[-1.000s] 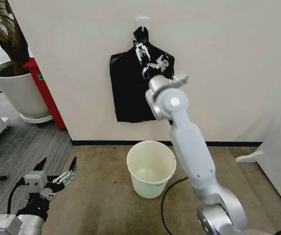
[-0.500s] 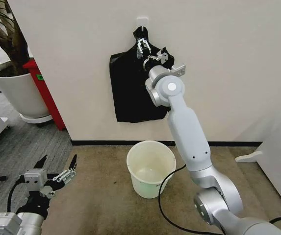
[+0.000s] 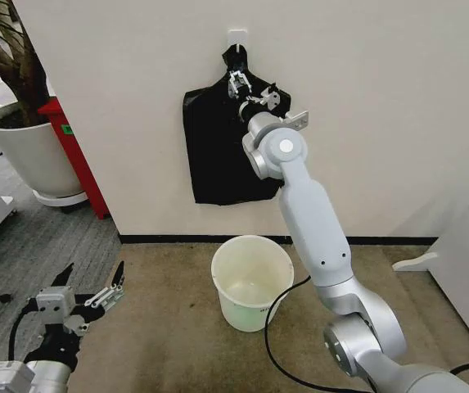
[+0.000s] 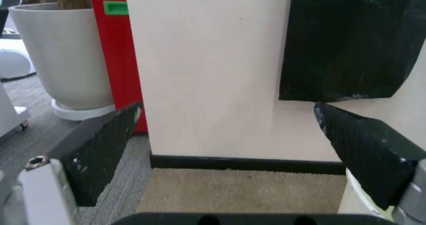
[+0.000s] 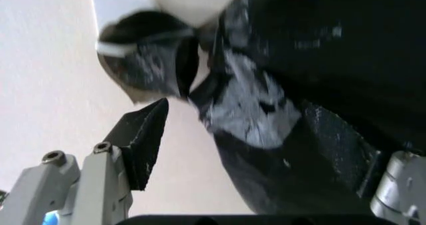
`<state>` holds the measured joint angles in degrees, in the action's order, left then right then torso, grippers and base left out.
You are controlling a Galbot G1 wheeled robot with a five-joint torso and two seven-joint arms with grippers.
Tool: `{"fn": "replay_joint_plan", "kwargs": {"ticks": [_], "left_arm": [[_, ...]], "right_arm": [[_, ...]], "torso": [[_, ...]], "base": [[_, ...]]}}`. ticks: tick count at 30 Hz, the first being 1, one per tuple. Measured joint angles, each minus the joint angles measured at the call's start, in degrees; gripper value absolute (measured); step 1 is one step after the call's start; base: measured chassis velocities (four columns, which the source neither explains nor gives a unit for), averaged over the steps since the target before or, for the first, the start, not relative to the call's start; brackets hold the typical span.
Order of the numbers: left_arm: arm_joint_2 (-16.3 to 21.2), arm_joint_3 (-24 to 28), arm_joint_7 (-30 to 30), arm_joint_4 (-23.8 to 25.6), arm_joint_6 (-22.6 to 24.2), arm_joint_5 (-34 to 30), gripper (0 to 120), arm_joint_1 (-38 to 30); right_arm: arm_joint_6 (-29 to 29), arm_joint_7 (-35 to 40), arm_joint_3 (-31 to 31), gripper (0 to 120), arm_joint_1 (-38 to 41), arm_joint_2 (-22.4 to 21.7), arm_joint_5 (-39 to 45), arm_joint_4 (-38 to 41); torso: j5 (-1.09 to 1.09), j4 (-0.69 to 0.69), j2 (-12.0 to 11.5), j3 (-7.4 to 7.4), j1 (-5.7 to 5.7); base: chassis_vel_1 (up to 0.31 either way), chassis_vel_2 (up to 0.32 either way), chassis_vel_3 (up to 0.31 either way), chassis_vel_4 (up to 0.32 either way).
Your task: Place the garbage bag over the trash bin.
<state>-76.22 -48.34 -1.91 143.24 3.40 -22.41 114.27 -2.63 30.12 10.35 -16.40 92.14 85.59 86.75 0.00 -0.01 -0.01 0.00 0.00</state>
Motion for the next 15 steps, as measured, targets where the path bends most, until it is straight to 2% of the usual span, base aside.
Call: {"fn": "replay_joint_plan", "kwargs": {"ticks": [6, 8, 10, 11, 13, 15], "left_arm": [[-0.1, -0.05, 0.0, 0.0, -0.03, 0.03, 100, 0.03], [-0.14, -0.07, 0.0, 0.0, -0.05, 0.04, 100, 0.03], [-0.16, -0.08, 0.0, 0.0, -0.06, 0.05, 100, 0.04], [-0.18, -0.1, 0.0, 0.0, -0.08, 0.06, 100, 0.05], [-0.2, -0.12, 0.0, 0.0, -0.1, 0.06, 100, 0.05], [-0.21, -0.13, 0.0, 0.0, -0.11, 0.06, 100, 0.05]], "right_arm": [[0.53, 0.57, 0.07, 64, 0.7, -0.02, 0.03, -0.15], [0.65, 0.94, 0.02, 54, 1.08, -0.03, 0.26, -0.15], [0.69, 1.05, -0.05, 51, 1.26, -0.02, 0.3, -0.18], [0.83, 1.26, -0.28, 42, 1.39, -0.02, 0.33, -0.19], [0.94, 1.56, -0.71, 34, 1.39, -0.01, 0.35, -0.03], [0.94, 1.64, -0.82, 32, 1.39, -0.01, 0.35, 0.05]], "torso": [[0.0, 0.01, 0.0, 0.0, 0.0], [0.0, 0.0, 0.0, 0.0, 0.0], [0.0, 0.01, 0.0, 0.0, 0.0], [0.0, 0.01, 0.0, 0.0, 0.0], [0.0, 0.01, 0.0, 0.0, 0.0], [0.0, 0.01, 0.0, 0.0, 0.0]], "base": [[0.0, 0.0, 0.0, 0.0], [0.0, 0.0, 0.0, 0.0], [0.0, 0.0, 0.0, 0.0], [0.0, 0.0, 0.0, 0.0], [0.0, 0.0, 0.0, 0.0], [0.0, 0.0, 0.0, 0.0]]}}
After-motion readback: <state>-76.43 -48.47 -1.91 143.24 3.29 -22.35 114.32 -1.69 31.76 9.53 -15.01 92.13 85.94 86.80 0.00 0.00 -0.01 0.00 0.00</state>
